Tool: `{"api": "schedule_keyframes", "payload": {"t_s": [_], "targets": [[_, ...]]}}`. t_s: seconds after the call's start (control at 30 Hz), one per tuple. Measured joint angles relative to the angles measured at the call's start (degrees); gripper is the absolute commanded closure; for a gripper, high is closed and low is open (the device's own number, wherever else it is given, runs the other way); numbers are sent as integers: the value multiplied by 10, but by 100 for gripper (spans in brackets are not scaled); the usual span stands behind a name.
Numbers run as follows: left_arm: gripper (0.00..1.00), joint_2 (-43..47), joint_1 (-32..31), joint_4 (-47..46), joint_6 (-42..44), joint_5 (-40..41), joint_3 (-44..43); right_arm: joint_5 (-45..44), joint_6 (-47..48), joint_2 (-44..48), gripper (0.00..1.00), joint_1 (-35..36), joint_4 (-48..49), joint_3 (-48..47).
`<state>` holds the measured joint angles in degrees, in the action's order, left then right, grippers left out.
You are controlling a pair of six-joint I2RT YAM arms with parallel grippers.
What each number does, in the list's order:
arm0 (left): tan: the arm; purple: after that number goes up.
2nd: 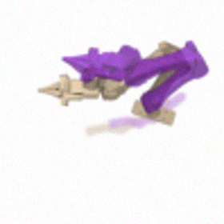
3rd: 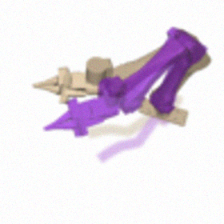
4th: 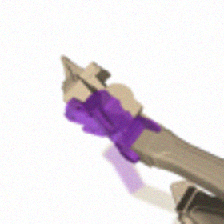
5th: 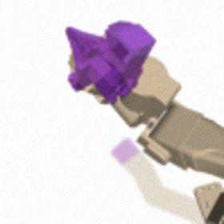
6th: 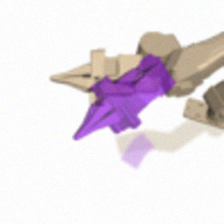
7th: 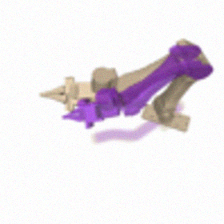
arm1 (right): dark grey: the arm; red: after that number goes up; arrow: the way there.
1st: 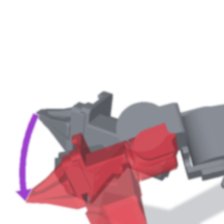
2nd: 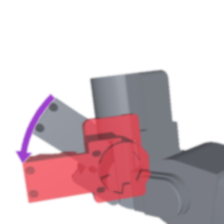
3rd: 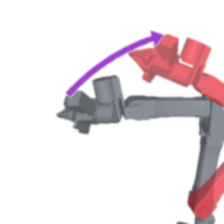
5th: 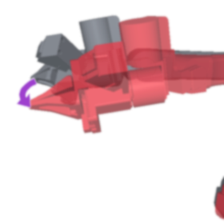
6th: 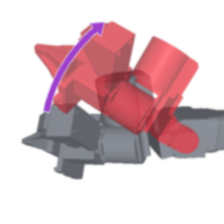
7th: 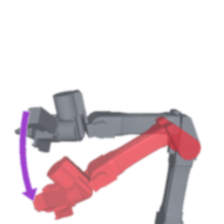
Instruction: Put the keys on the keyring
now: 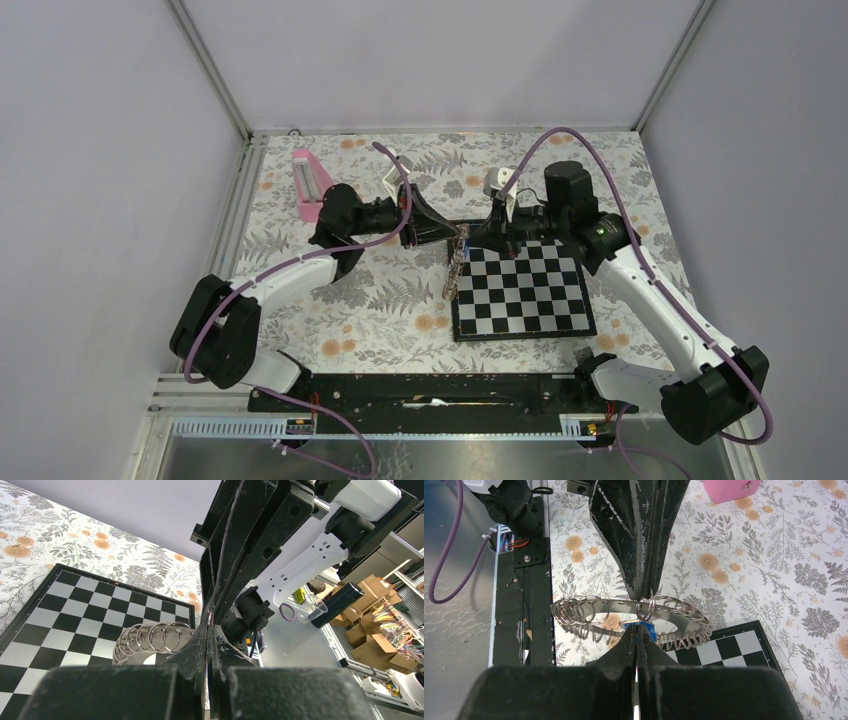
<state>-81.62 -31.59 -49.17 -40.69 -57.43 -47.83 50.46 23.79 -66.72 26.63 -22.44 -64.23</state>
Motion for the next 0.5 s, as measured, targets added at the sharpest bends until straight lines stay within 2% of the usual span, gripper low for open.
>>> {"api": "schedule_keyframes", "payload": {"t_s": [0.13,0.2,0.33,0.5], "targets": [[100,-3,0,2,-3,2,0,-3,-1,-1,98,8,10,10],[100,-3,0,2,-3,5,0,-7,-4,-5,87,14,15,13],[100,-3,2,14,3,14,0,-20,-17,-14,69,20,22,13],[100,-3,2,31,22,22,0,-45,-23,-12,62,24,22,14]]}}
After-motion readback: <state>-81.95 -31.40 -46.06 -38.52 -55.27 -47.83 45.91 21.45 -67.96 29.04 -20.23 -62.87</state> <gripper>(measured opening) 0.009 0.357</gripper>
